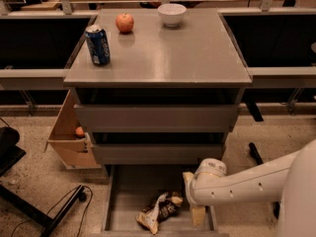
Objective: Pick brown chip bag from bottom drawer and place on counter
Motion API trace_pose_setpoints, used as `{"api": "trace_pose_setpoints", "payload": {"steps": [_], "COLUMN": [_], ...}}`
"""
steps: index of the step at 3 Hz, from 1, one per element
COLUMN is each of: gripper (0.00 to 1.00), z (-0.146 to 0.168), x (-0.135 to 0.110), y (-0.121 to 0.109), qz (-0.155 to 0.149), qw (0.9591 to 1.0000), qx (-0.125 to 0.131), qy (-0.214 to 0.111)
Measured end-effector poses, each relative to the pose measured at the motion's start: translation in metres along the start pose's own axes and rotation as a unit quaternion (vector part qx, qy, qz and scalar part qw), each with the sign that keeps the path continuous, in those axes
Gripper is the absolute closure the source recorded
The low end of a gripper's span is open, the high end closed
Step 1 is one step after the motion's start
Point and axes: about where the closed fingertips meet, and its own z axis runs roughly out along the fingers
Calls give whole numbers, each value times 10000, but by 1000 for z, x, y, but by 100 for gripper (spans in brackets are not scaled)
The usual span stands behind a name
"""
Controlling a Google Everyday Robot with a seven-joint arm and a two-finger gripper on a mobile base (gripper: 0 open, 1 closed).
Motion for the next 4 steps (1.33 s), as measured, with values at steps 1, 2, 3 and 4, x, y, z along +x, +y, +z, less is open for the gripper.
{"api": "trace_pose_setpoints", "payload": {"steps": [1, 2, 3, 4], "gripper": [0, 0, 0, 0], "z": [39, 84, 156, 202], "x": [-4, -19, -49, -66], "y": [-5, -8, 2, 13], "qz": [-422, -647, -812, -922], "qw": [9991, 9977, 9946, 9912], "qx": [25, -28, -235, -439], "qy": [-7, -187, -606, -838]}}
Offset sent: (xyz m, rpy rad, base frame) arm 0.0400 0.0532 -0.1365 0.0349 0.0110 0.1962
